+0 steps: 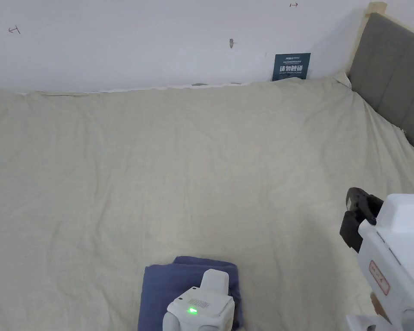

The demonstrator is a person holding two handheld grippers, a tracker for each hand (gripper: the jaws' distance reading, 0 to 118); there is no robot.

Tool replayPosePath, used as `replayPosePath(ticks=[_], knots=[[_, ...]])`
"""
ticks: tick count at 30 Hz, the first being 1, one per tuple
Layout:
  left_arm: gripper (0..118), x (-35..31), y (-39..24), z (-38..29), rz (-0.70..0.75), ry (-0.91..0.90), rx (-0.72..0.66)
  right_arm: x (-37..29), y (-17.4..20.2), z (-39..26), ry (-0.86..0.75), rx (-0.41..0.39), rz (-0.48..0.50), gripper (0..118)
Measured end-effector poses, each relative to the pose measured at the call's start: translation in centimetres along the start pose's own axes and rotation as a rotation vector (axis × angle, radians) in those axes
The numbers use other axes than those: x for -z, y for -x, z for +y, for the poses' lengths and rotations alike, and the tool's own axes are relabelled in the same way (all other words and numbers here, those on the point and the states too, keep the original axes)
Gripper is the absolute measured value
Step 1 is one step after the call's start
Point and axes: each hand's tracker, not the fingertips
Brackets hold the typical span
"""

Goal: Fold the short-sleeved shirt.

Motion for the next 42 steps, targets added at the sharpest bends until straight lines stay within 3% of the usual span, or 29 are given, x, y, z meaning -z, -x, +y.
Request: replayPosePath(ticks=[7,13,25,35,42], knots=[[0,-2.4,0.5,2.0,0.004,-0.007,-0.024,-0.4,0.4,0.0,0.005,-0.002,0.010,2],[0,-11.3,2.0,6.9,-0.020,-0.298,0.009,-1.1,1.9,1.4,-0.033,-0.008,0.038,2],[0,-22.7,9.9,12.4,0.202,-0.646,0.027,-2.3,6.0,4.1,-0.136,-0.049,0.104,2],[0,-26.8,16.2,11.5,0.392,-0.746,-0.017,-3.0,8.2,4.9,-0.191,-0.081,0.128,2],[0,-27.5,17.8,10.3,0.437,-0.739,-0.030,-2.9,9.1,4.9,-0.197,-0.087,0.140,2]])
